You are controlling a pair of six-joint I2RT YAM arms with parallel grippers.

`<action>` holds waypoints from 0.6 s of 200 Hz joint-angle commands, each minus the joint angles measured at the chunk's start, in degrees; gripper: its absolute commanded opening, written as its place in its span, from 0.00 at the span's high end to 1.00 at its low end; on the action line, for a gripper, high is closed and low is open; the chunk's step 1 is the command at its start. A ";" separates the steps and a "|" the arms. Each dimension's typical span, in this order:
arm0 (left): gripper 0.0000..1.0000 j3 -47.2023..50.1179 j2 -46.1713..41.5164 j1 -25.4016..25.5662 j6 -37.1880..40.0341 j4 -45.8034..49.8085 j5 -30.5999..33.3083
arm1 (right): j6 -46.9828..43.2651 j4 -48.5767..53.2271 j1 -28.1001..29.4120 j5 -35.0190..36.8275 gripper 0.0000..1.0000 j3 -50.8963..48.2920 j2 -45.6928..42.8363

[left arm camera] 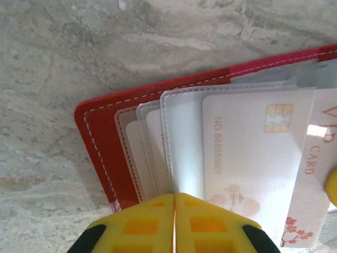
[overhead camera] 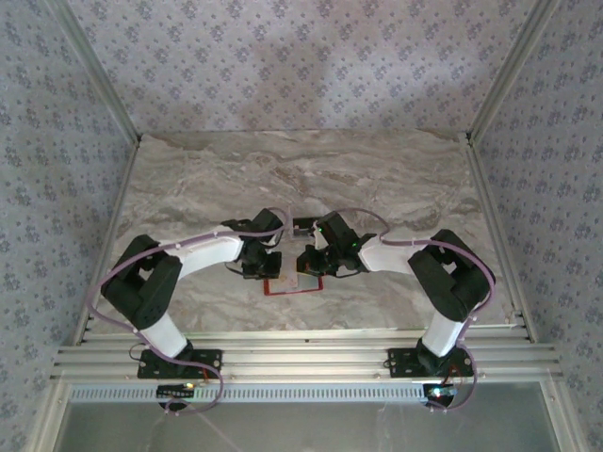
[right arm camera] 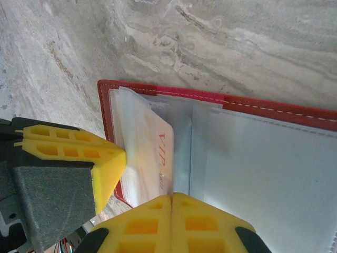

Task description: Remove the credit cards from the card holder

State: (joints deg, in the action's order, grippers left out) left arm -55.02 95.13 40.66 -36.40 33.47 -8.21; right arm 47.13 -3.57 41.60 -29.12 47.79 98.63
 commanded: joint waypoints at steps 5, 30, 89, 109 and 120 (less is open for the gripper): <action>0.90 -0.78 3.59 1.45 1.06 8.19 7.06 | -0.42 1.24 0.01 1.33 1.00 0.24 -0.90; 0.90 -1.44 5.06 2.35 0.76 8.71 7.55 | -0.53 2.07 -0.08 1.84 1.00 0.20 -1.53; 0.90 -2.10 4.87 2.32 0.81 7.70 5.76 | 1.85 -3.28 -0.38 -2.25 0.90 -0.76 -0.17; 0.90 -2.32 5.13 2.35 0.89 7.56 5.26 | 3.85 -7.30 -0.14 -5.03 0.86 -0.94 1.80; 0.90 -2.45 5.24 2.33 0.86 7.56 5.12 | 4.68 -8.94 -0.06 -5.44 0.86 -1.25 2.48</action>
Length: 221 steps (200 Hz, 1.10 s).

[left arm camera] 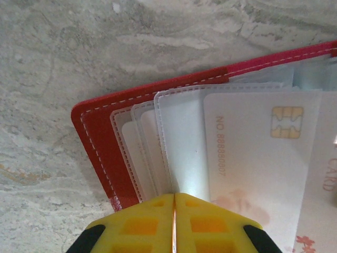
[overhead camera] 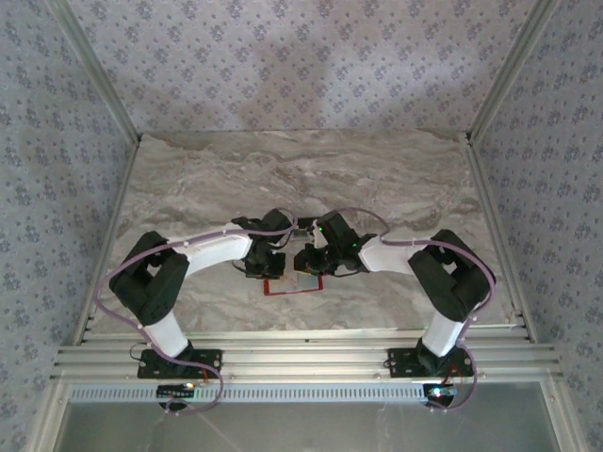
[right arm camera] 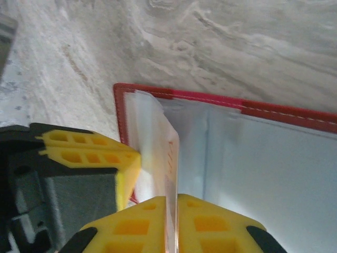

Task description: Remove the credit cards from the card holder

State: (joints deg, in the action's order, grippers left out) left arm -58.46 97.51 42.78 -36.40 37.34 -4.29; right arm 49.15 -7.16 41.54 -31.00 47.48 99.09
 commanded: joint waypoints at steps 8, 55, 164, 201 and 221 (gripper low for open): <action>0.90 0.98 2.86 0.21 0.89 3.61 1.22 | 3.05 -6.10 -0.09 -3.69 0.86 -1.21 2.33; 0.91 1.17 2.68 0.20 0.90 3.78 1.22 | 1.98 -3.12 -0.39 -1.28 0.95 -1.37 1.48; 0.91 0.55 1.12 0.25 0.37 2.67 0.00 | -6.83 16.76 -2.84 5.86 1.00 0.47 -9.87; 0.90 -0.63 -1.31 0.28 0.13 1.99 -0.53 | -11.88 24.29 -4.48 7.61 1.00 3.12 -13.02; 0.88 -0.89 -3.42 0.25 -0.09 1.86 -0.38 | -18.46 28.53 -5.67 6.96 1.00 5.47 -13.83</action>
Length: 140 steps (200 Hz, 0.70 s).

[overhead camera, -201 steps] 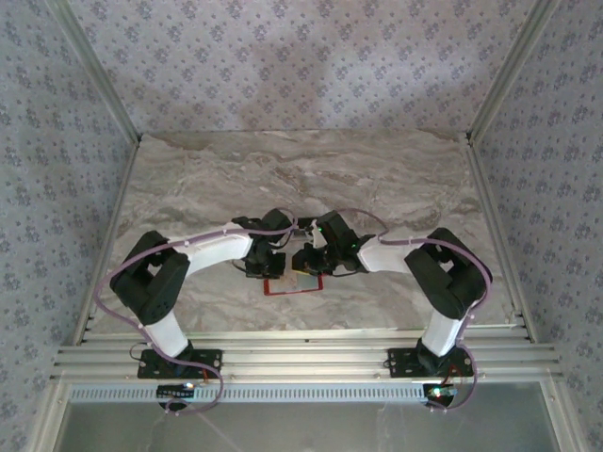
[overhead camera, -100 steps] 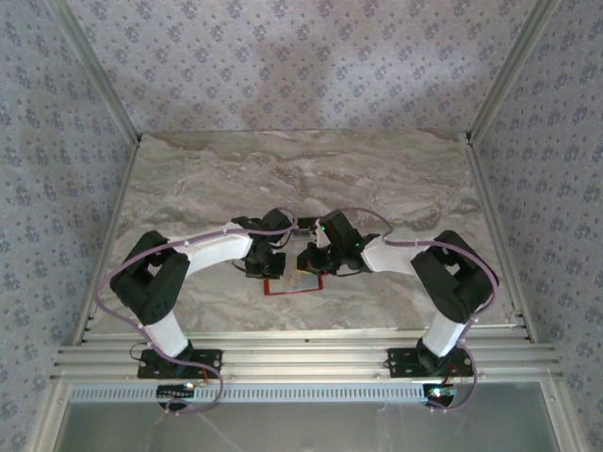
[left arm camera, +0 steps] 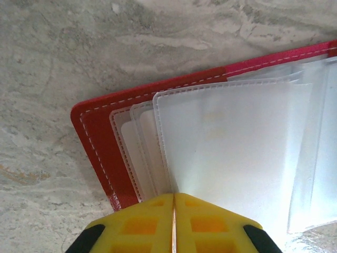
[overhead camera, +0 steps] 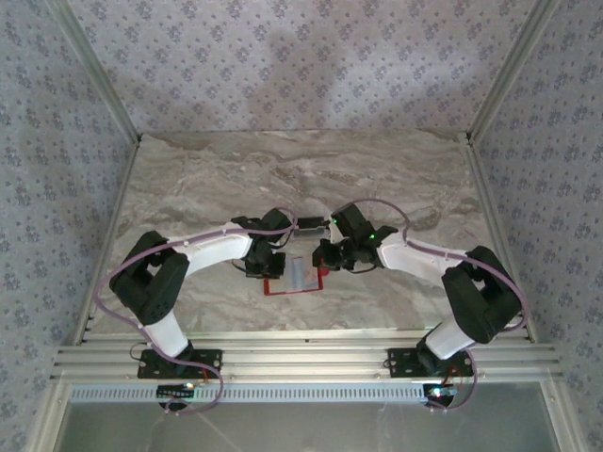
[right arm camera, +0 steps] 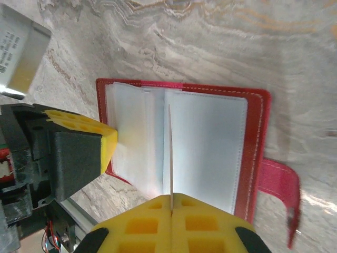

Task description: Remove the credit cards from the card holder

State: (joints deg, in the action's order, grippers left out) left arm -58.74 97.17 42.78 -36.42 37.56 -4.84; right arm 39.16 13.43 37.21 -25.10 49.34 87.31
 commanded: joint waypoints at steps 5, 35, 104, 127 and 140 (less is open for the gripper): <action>0.87 -0.51 -3.72 0.20 -0.28 0.08 0.26 | -10.89 9.53 -1.44 0.98 0.99 4.48 -2.06; 0.86 0.03 -6.91 0.15 -1.07 -1.86 0.97 | -29.49 20.61 -1.40 3.40 1.00 11.70 -0.52; 0.83 4.14 -12.69 -1.55 -4.16 -4.88 2.86 | -69.37 33.78 -1.47 10.82 1.00 25.27 6.83; 0.83 6.03 -14.67 -2.63 -4.59 -5.31 2.69 | -79.59 36.77 -1.45 12.45 1.00 28.30 9.58; 0.82 6.98 -15.57 -3.23 -4.61 -5.35 2.42 | -84.28 38.08 -1.30 14.58 1.00 29.84 11.07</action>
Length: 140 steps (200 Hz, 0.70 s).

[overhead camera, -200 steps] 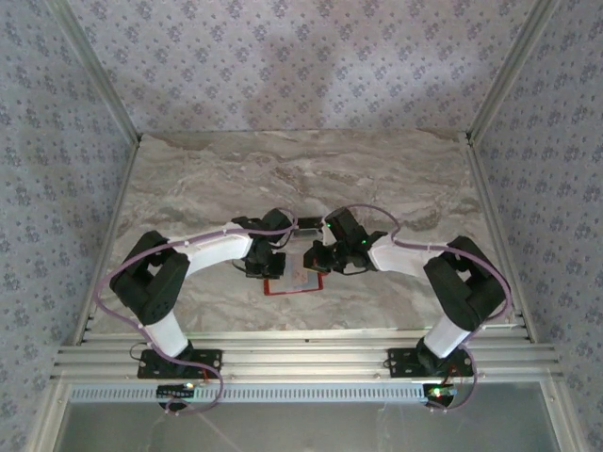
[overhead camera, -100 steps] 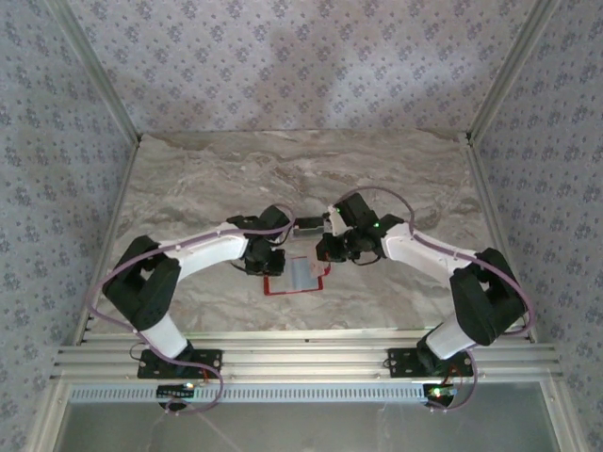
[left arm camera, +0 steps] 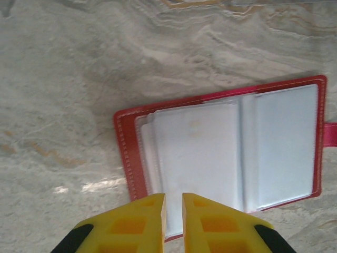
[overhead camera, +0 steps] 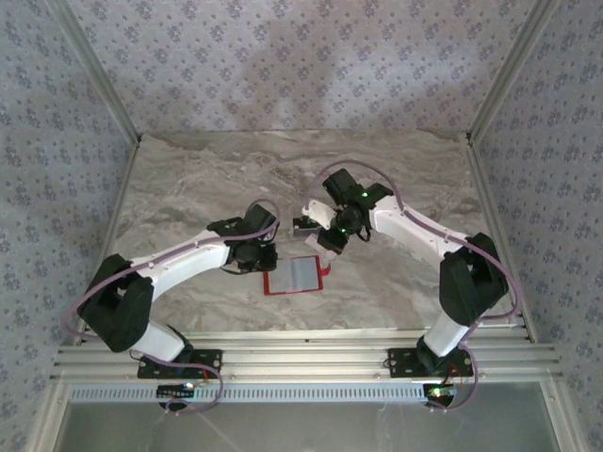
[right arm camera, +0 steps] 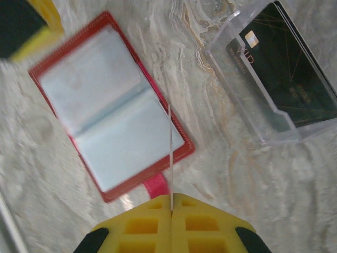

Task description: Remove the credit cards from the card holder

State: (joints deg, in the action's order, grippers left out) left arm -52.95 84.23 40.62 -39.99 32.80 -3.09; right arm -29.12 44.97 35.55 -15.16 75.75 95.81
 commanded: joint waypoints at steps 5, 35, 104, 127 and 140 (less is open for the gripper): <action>0.82 1.52 -2.87 -1.28 -0.99 -0.56 0.56 | -17.31 6.78 0.42 5.64 1.00 4.03 3.10; 0.81 4.56 -4.86 -2.64 -1.47 -1.90 -1.55 | -23.45 6.36 0.75 11.80 1.00 6.43 5.55; 0.79 9.29 -9.04 -5.44 -1.50 -2.15 -3.06 | -29.98 13.01 1.70 14.49 1.00 20.63 14.58; 0.79 9.76 -9.50 -6.30 -1.01 -1.78 -3.23 | -31.17 15.10 1.70 15.15 1.00 26.27 18.02; 0.79 9.85 -9.60 -6.73 -0.73 -1.69 -3.52 | -31.85 16.18 1.71 15.65 1.00 29.49 19.81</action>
State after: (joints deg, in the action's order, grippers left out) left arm -43.68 75.75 34.76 -41.19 30.81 -5.45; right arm -55.18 55.53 36.95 -1.61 99.42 112.53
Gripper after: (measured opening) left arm 0.210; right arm 0.043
